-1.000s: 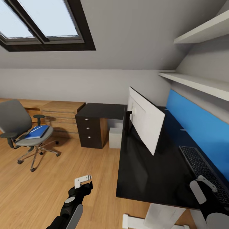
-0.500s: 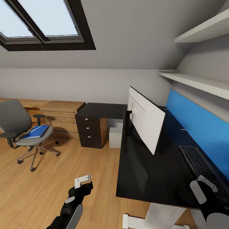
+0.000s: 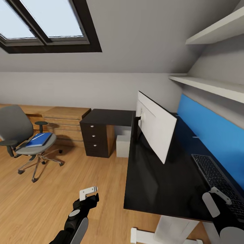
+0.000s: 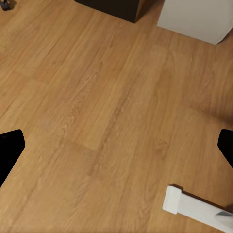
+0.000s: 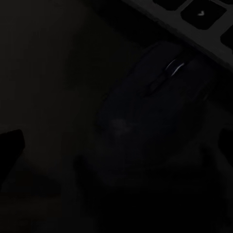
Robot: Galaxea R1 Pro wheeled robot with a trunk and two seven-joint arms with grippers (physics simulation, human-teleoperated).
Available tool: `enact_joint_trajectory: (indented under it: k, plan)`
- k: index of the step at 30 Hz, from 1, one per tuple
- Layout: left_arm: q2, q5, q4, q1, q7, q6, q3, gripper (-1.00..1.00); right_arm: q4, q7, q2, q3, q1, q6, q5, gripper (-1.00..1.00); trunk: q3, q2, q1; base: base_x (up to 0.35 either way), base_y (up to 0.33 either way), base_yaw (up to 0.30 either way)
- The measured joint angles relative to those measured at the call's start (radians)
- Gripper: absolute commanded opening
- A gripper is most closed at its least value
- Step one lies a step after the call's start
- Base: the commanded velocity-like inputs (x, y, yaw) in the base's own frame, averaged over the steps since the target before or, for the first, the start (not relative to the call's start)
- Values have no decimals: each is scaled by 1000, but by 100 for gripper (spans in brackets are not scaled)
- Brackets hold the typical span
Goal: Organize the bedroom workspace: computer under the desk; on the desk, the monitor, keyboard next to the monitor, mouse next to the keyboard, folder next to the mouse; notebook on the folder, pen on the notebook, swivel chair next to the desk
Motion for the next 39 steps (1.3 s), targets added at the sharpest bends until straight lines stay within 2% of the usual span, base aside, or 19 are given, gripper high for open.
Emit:
enact_joint_trajectory:
  k: [3, 15, 24, 39]
  plan:
    - [0, 0, 0, 0, 0, 0, 0, 100, 0, 1, 0, 0, 0, 0, 0, 100, -9, -21, 12, 0, 0, 0]
    - [0, 0, 0, 0, -3, 1, 1, 100, 0, 0, 0, -5, 0, 1, 0, 100, -10, -21, 12, 0, 0, 0]
    - [1, 0, 0, 0, -3, 1, 1, 100, 14, -1, 1, -49, 0, 5, 0, 100, -10, -21, 12, 0, 0, 0]
    - [1, -1, 1, 0, -3, 0, 1, 100, 30, -2, 0, -51, -1, 5, 12, 100, -9, -21, 11, 0, 0, 0]
